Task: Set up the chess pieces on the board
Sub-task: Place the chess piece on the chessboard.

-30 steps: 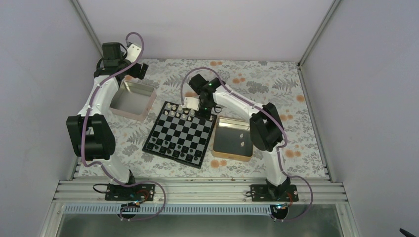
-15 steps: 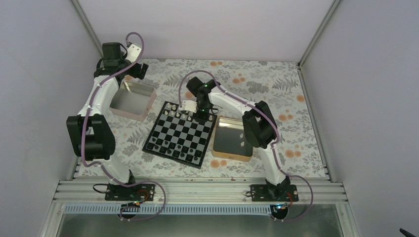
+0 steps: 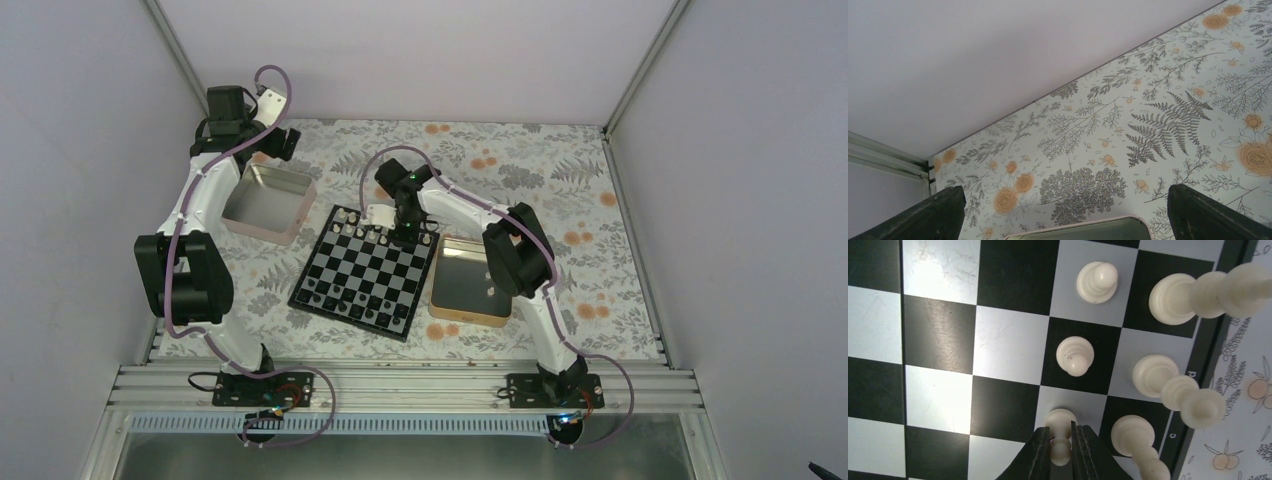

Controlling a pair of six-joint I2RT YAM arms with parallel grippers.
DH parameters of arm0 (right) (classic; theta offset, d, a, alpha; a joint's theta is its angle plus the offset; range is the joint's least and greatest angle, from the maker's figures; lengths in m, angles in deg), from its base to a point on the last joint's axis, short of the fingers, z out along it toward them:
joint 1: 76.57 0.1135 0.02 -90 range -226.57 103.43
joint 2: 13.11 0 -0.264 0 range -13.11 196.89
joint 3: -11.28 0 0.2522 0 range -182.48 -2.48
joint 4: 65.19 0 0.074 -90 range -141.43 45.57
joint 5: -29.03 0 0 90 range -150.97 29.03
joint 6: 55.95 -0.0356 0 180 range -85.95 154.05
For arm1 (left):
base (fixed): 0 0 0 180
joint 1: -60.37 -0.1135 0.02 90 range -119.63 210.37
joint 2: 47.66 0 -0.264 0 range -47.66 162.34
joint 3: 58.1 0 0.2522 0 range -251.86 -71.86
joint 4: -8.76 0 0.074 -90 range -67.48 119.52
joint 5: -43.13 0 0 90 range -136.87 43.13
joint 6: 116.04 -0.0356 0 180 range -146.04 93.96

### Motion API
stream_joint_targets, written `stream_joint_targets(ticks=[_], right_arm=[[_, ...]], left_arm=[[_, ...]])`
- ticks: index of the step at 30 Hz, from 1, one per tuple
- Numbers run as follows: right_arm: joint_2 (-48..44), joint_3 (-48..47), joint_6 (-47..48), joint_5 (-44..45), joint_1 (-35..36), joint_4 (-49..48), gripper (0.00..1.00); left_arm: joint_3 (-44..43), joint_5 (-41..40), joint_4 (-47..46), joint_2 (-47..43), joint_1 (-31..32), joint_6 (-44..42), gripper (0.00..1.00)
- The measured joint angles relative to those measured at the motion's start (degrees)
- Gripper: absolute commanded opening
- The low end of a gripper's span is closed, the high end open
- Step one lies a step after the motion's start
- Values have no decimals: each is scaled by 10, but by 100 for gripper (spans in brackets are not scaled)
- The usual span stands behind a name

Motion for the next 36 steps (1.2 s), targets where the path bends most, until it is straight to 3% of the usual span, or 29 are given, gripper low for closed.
stream_joint_targets(ticks=[25,29,36], right_arm=[[-3,-5,-3,6,0,-6,22],[-56,24,-6,0,-1,9,23],[-250,132,-27,5,-41,25,24]], left_arm=[[0,9,0,0,0,-2,100],[0,8,0,0,0,-2,100],[0,5,0,0,0,-2,100]])
